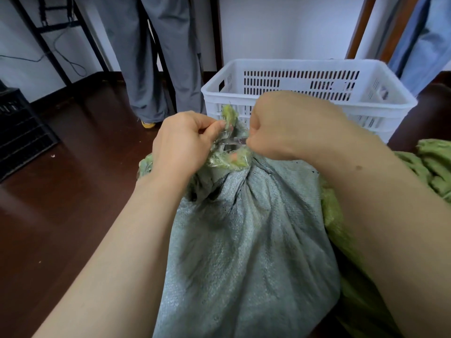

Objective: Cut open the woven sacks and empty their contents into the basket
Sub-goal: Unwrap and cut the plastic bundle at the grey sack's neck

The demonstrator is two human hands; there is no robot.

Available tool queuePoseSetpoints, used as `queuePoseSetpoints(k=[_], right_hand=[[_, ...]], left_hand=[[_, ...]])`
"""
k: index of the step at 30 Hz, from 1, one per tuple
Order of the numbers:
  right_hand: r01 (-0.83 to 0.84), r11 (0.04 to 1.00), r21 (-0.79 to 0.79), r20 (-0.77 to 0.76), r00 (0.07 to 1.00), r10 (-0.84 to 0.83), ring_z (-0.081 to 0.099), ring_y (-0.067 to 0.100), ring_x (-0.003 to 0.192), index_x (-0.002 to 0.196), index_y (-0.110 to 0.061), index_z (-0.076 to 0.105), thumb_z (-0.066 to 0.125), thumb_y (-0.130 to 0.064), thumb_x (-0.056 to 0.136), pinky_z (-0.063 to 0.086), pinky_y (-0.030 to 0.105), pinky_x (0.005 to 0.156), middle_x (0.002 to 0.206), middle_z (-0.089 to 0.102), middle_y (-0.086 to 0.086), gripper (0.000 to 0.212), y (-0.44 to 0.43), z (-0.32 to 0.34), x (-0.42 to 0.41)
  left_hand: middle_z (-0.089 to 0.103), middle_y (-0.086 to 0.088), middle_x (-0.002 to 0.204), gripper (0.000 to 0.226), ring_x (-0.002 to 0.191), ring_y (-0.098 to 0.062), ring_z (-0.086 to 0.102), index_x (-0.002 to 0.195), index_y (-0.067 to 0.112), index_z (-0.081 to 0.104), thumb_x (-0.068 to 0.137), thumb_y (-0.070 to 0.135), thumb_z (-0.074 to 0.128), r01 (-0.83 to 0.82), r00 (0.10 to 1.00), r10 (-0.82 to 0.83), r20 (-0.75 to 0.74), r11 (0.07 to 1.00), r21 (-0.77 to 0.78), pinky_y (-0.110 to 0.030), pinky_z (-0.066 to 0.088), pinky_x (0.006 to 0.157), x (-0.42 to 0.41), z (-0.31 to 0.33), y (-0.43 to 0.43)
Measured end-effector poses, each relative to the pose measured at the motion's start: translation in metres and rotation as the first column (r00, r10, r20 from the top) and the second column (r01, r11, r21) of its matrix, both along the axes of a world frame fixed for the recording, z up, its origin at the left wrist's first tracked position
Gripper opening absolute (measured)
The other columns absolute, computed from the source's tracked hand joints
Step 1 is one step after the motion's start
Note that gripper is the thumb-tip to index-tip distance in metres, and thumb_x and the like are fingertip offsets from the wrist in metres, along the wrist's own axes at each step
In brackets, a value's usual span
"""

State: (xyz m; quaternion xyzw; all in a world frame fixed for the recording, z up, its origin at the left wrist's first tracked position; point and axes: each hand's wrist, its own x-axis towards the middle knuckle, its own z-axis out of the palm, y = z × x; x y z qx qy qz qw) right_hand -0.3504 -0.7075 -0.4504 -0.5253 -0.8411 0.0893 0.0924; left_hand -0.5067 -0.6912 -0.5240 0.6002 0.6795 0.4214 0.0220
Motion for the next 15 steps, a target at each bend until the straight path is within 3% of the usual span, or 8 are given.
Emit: queuePoseSetpoints(k=[4,10,15], right_hand=[[-0.007,1.0,-0.018,-0.026,1.0,0.006,0.057,0.022,0.077,0.072,-0.017,0.052,0.053,-0.021,0.088,0.051,0.037,0.075,0.079,0.058,-0.003,0.017,0.003,0.003,0.002],[-0.023,1.0,0.009,0.046,0.999,0.022,0.04,0.015,0.056,0.059,-0.017,0.035,0.053,-0.019,0.083,0.035,0.027,0.055,0.062,0.04,-0.003,0.03,0.005,-0.012,-0.01],[-0.081,0.996,0.049,0.1,0.992,0.076,0.035,0.013,0.053,0.059,-0.02,0.031,0.049,-0.016,0.085,0.036,0.027,0.054,0.063,0.035,-0.004,0.032,0.005,-0.032,-0.021]], left_hand=[[0.072,-0.003,0.085,0.025,0.088,-0.026,0.064,0.087,0.022,0.076,0.087,0.044,0.065,-0.007,0.999,0.007,0.036,1.0,-0.008,-0.042,0.053,0.077,0.001,0.0,0.0],[0.071,-0.006,0.087,0.026,0.09,-0.028,0.064,0.088,0.021,0.076,0.087,0.044,0.064,0.014,1.0,-0.014,-0.01,1.0,-0.003,-0.043,0.052,0.076,0.004,0.001,0.001],[0.071,-0.002,0.094,0.021,0.096,-0.026,0.061,0.098,0.027,0.075,0.09,0.041,0.061,-0.057,0.997,0.055,-0.047,0.998,-0.041,-0.039,0.05,0.076,0.0,-0.009,0.0]])
